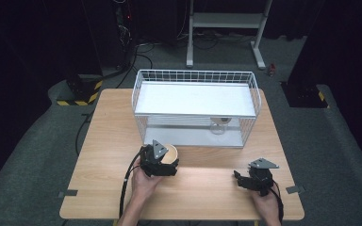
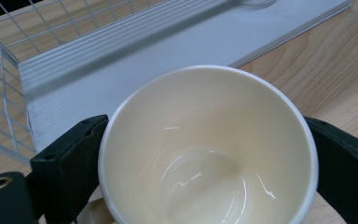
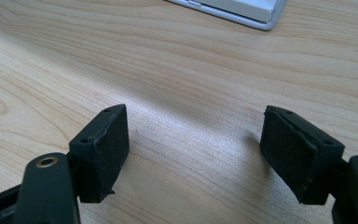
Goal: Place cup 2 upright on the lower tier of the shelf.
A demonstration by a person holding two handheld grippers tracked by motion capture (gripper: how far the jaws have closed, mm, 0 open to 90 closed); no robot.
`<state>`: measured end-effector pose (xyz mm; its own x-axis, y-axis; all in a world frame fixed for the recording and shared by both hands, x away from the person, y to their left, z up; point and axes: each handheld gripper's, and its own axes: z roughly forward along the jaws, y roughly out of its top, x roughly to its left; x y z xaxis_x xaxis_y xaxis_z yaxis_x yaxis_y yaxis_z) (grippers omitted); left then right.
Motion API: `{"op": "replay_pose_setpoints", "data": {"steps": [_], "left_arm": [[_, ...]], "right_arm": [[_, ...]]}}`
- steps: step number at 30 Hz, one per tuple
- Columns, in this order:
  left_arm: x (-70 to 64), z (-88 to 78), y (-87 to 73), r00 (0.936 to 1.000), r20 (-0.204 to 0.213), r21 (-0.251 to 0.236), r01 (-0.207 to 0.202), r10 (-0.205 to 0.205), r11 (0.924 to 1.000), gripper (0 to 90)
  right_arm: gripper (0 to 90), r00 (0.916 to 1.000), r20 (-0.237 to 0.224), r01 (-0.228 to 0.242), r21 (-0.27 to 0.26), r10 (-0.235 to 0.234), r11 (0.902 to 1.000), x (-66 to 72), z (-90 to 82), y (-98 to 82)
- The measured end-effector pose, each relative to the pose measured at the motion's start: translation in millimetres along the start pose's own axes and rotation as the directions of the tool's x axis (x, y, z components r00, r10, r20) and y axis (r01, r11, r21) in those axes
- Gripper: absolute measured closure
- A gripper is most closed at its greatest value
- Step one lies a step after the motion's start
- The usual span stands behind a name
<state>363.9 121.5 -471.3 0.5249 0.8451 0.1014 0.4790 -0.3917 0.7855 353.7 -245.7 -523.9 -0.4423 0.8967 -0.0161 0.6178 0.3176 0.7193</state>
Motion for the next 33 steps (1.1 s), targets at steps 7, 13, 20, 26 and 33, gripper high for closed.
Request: {"op": "replay_pose_setpoints", "data": {"steps": [7,13,20,26,33], "left_arm": [[-1.7,1.3,-2.2,0.9999,-0.012,-0.011,0.000,0.000,0.9999,7.3],[-1.8,1.8,-2.9,1.0000,-0.009,-0.012,-0.004,0.004,0.9999,7.3],[1.3,0.3,-3.4,0.9988,0.018,-0.035,0.046,-0.045,0.9983,8.9],[0.9,-0.2,-2.9,0.9986,0.020,-0.040,0.050,-0.049,0.9979,9.5],[1.0,-0.5,-2.5,0.9987,0.022,-0.042,0.046,-0.045,0.9981,9.7]], "right_arm": [[23.8,1.0000,0.000,0.000,0.000,0.000,1.0000,0.0,0.0,0.0],[23.8,1.0000,0.000,0.000,0.000,0.000,1.0000,0.0,0.0,0.0],[23.8,1.0000,0.000,0.000,0.000,0.000,1.0000,0.0,0.0,0.0],[23.8,1.0000,0.000,0.000,0.000,0.000,1.0000,0.0,0.0,0.0],[23.8,1.0000,0.000,0.000,0.000,0.000,1.0000,0.0,0.0,0.0]]}}
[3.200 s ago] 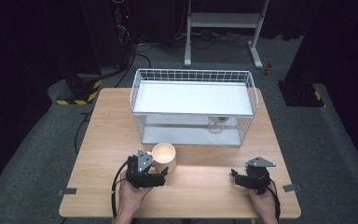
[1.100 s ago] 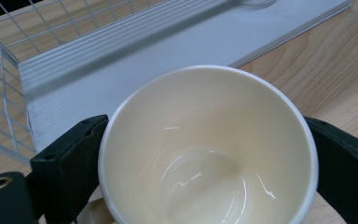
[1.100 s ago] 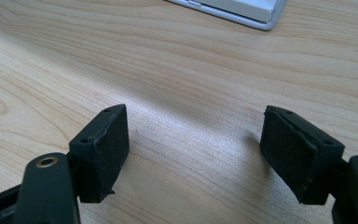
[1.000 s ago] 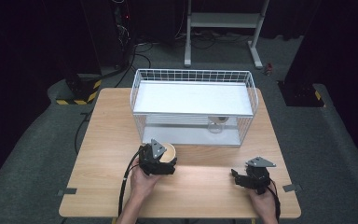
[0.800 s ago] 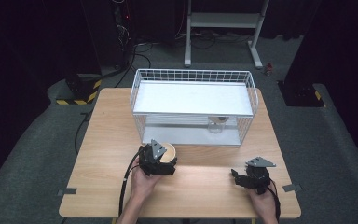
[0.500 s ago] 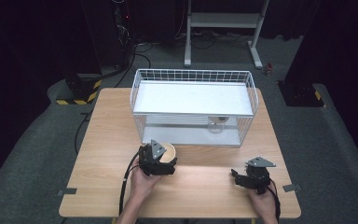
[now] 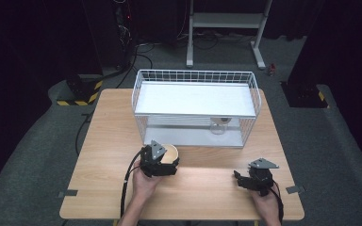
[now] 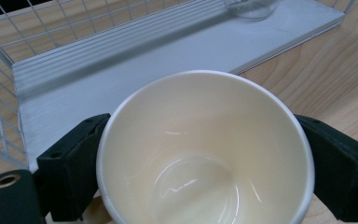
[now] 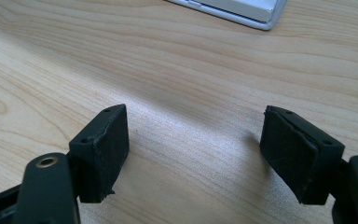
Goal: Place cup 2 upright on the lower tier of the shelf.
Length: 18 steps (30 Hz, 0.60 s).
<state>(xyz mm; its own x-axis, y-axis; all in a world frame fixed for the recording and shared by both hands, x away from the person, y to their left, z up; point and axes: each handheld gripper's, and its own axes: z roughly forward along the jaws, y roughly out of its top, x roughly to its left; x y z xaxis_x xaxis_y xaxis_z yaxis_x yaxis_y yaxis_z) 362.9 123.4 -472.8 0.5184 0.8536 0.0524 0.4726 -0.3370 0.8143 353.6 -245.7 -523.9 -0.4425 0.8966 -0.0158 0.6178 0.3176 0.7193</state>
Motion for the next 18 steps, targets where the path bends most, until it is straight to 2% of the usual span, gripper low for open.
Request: {"op": "replay_pose_setpoints", "data": {"steps": [18], "left_arm": [[-1.6,1.3,5.1,1.0000,-0.005,0.008,-0.006,0.006,0.9999,10.1]], "right_arm": [[23.8,1.0000,0.000,0.000,0.000,0.000,1.0000,0.0,0.0,0.0]]}}
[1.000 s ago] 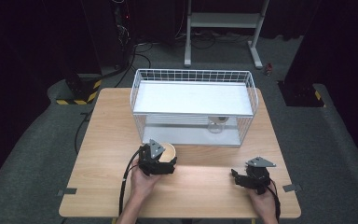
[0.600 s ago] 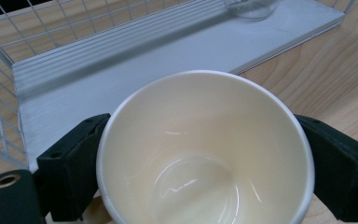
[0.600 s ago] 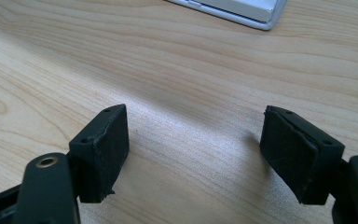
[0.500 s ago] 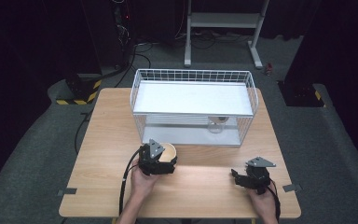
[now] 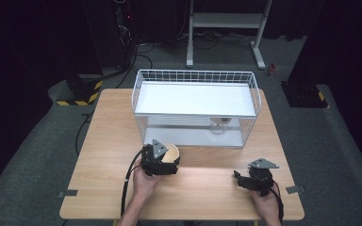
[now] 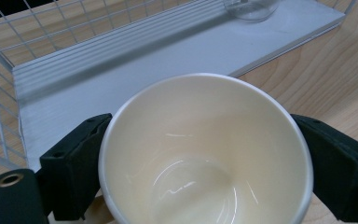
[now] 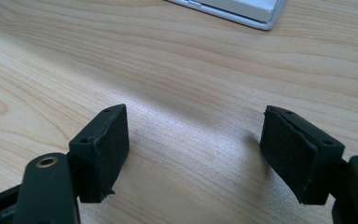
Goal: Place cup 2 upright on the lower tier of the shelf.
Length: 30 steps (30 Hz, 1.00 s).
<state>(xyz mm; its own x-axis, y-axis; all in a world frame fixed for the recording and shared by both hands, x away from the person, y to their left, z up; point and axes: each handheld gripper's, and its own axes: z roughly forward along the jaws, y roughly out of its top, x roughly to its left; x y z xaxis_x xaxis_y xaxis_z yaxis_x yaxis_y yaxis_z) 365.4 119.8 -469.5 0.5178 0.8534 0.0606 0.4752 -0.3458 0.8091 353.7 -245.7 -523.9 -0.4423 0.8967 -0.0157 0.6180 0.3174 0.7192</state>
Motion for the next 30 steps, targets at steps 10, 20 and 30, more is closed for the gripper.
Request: {"op": "replay_pose_setpoints", "data": {"steps": [10,20,30], "left_arm": [[1.5,1.5,7.3,0.9998,0.003,-0.016,0.021,-0.021,0.9997,10.1],[6.3,4.5,23.8,0.9994,-0.016,-0.036,0.029,-0.030,0.9989,10.2],[11.2,11.1,32.9,0.9984,-0.025,-0.042,0.049,-0.050,0.9979,10.2]], "right_arm": [[23.8,1.0000,0.000,0.000,0.000,0.000,1.0000,0.0,0.0,0.0],[23.8,1.0000,0.000,0.000,0.000,0.000,1.0000,0.0,0.0,0.0],[23.6,1.0000,0.000,0.000,0.000,0.000,1.0000,0.0,-0.1,-0.1]]}}
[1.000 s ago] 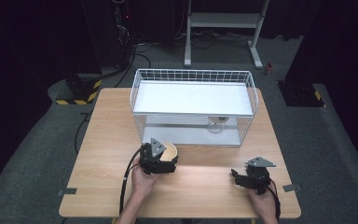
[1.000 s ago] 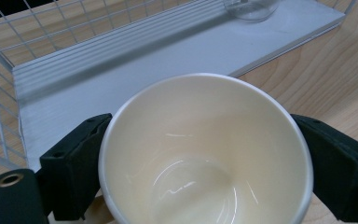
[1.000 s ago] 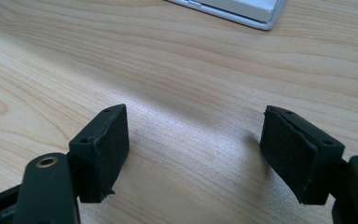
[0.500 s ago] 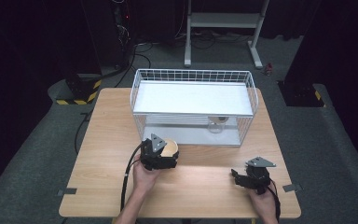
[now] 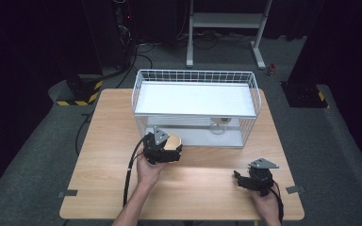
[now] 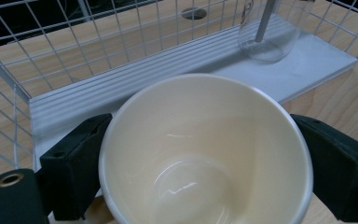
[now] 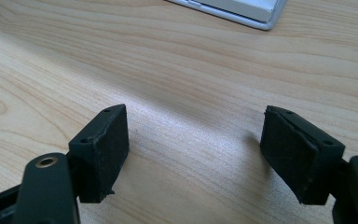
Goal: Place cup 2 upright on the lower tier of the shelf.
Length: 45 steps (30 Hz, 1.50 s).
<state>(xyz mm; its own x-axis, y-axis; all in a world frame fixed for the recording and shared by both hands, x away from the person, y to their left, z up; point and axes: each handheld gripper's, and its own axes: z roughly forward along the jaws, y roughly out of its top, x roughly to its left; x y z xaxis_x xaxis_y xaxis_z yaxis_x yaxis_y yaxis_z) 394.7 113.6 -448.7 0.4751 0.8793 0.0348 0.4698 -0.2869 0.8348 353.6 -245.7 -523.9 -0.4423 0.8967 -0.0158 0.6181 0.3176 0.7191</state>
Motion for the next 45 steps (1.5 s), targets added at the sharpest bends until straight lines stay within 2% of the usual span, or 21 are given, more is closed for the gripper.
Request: {"op": "replay_pose_setpoints", "data": {"steps": [4,11,13,18,27,36,45], "left_arm": [[2.0,2.8,3.6,1.0000,-0.008,-0.002,-0.002,0.002,1.0000,10.2],[8.0,9.1,8.7,0.9993,-0.017,-0.022,0.031,-0.032,0.9993,10.2],[10.2,11.8,8.6,0.9987,-0.015,-0.016,0.048,-0.048,0.9987,10.2],[13.5,18.3,7.4,0.9979,-0.035,-0.006,0.054,-0.054,0.9985,10.2],[16.0,28.1,6.0,0.9961,-0.044,-0.008,0.076,-0.076,0.9971,10.2],[18.4,35.0,5.3,0.9950,-0.051,-0.048,0.084,-0.086,0.9953,10.2],[21.0,41.0,4.7,0.9952,-0.058,-0.079,0.074,-0.079,0.9941,10.2]], "right_arm": [[23.6,1.0000,0.000,0.000,0.000,0.000,1.0000,0.0,0.0,0.0],[23.6,1.0000,0.000,0.000,0.000,0.000,1.0000,0.0,0.0,0.0],[23.6,1.0000,0.000,0.000,0.000,0.000,1.0000,0.0,0.0,0.0],[23.6,1.0000,0.000,0.000,0.000,0.000,1.0000,0.0,0.0,0.0],[23.6,1.0000,0.000,0.000,0.000,0.000,1.0000,0.0,0.0,0.0],[23.6,1.0000,0.000,0.001,0.002,-0.001,1.0000,-0.1,-0.1,0.0],[23.6,1.0000,0.000,0.000,0.002,0.000,1.0000,0.0,-0.1,0.1]]}}
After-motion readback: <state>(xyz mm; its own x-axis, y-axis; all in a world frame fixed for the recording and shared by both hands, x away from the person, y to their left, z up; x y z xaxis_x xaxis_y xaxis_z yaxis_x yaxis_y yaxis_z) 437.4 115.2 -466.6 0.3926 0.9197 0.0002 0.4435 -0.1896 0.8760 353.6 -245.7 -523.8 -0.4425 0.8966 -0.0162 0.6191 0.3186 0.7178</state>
